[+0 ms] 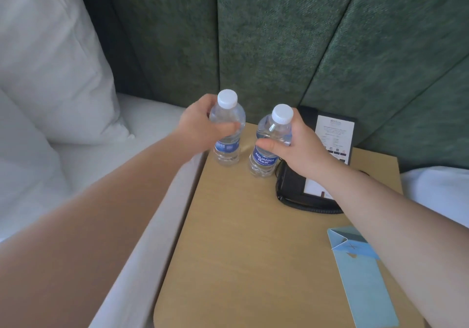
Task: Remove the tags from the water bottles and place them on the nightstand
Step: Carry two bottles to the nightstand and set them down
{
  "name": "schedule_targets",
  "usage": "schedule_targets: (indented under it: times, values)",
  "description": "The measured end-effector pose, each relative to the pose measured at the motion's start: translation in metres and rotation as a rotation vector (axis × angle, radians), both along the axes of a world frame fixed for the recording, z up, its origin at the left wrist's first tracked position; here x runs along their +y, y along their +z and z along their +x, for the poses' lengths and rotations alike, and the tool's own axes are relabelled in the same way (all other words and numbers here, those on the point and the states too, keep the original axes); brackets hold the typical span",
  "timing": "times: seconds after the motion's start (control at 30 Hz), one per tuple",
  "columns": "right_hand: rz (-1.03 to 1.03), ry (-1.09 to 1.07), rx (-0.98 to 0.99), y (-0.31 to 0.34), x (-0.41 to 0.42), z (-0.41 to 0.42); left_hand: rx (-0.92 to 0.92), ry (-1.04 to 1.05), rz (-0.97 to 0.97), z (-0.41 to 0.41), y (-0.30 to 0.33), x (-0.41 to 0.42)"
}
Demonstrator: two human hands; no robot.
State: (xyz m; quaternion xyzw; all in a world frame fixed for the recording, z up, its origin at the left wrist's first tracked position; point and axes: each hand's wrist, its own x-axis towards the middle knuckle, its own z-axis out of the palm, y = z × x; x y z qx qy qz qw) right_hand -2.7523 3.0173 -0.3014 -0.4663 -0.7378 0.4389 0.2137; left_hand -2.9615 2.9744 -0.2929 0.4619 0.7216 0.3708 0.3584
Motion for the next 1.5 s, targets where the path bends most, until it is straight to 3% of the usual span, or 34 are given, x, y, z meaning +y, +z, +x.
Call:
schedule_targets:
  times: [0.1, 0.17, 0.33, 0.53, 0.7, 0.93, 1.23, 1.5]
  values:
    - [-0.01, -0.005, 0.001, 0.001, 0.0, 0.0, -0.251, -0.198, -0.064, -0.014, 0.006, 0.001]
    - [-0.013, -0.005, -0.006, 0.001, 0.0, -0.001, -0.309, -0.197, -0.061, -0.012, 0.007, 0.001]
    - [-0.022, 0.01, -0.024, 0.002, 0.003, 0.0, -0.03, 0.151, 0.009, 0.006, -0.004, 0.0]
    - [-0.017, 0.014, -0.009, -0.001, 0.01, 0.0, -0.217, -0.076, -0.001, 0.003, 0.002, 0.008]
    - [-0.005, 0.011, -0.003, -0.002, 0.019, -0.002, 0.045, 0.067, 0.041, 0.012, -0.002, 0.02]
    - [-0.008, -0.027, -0.039, 0.004, 0.05, -0.008, -0.03, -0.002, 0.115, 0.004, -0.007, 0.042]
    - [0.033, -0.267, -0.031, -0.001, 0.072, -0.019, 0.033, 0.013, 0.066, -0.006, -0.002, 0.083]
    - [0.076, -0.311, 0.022, -0.005, 0.081, -0.039, 0.02, 0.007, 0.052, -0.012, -0.002, 0.095]
